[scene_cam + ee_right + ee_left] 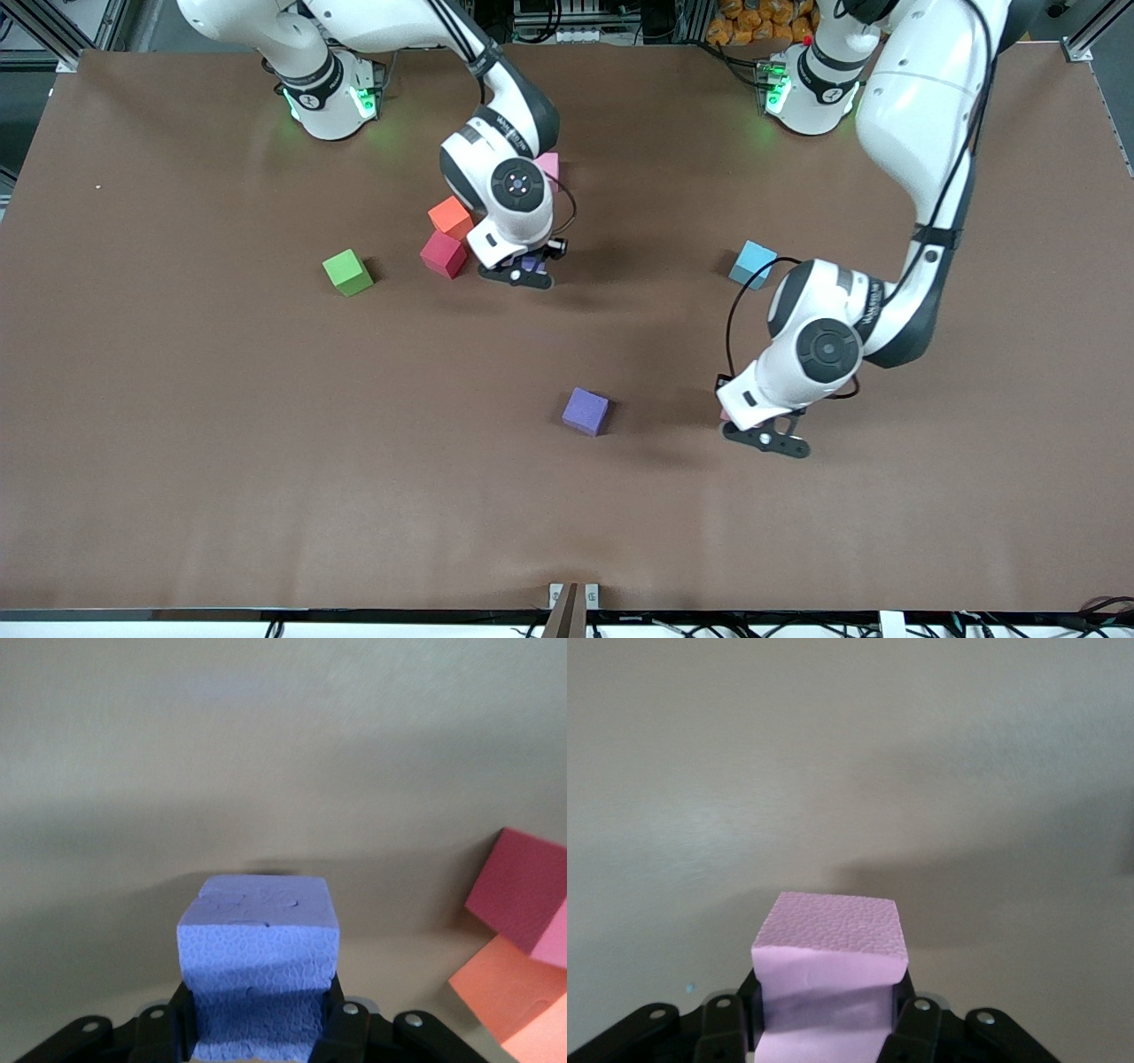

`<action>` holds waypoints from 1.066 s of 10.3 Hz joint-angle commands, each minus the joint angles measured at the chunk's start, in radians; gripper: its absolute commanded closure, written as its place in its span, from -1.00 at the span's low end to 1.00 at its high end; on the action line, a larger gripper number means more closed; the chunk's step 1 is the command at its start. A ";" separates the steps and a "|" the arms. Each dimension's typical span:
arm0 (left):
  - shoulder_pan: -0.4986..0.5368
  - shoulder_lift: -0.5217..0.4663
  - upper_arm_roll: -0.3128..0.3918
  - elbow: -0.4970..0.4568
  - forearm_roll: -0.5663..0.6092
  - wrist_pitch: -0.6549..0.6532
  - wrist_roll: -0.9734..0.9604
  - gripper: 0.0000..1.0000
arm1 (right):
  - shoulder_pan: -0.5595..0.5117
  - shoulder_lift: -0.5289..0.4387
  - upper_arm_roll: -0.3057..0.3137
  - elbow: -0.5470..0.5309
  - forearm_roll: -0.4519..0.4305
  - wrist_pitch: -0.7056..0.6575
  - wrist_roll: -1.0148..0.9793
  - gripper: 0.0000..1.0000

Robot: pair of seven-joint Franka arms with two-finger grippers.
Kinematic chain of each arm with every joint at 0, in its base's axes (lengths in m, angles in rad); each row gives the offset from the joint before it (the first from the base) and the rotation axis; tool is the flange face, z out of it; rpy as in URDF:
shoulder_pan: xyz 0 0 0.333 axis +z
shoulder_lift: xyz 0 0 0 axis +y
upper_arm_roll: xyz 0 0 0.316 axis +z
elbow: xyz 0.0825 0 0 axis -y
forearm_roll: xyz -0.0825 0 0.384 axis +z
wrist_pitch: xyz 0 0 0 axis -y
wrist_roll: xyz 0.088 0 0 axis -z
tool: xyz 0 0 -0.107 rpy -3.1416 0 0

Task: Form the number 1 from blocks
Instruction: 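Set the purple block against the standing pink block with the right gripper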

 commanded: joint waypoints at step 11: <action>0.032 -0.062 -0.009 -0.008 -0.019 -0.057 -0.100 1.00 | 0.059 -0.169 0.066 -0.299 0.053 0.203 -0.137 1.00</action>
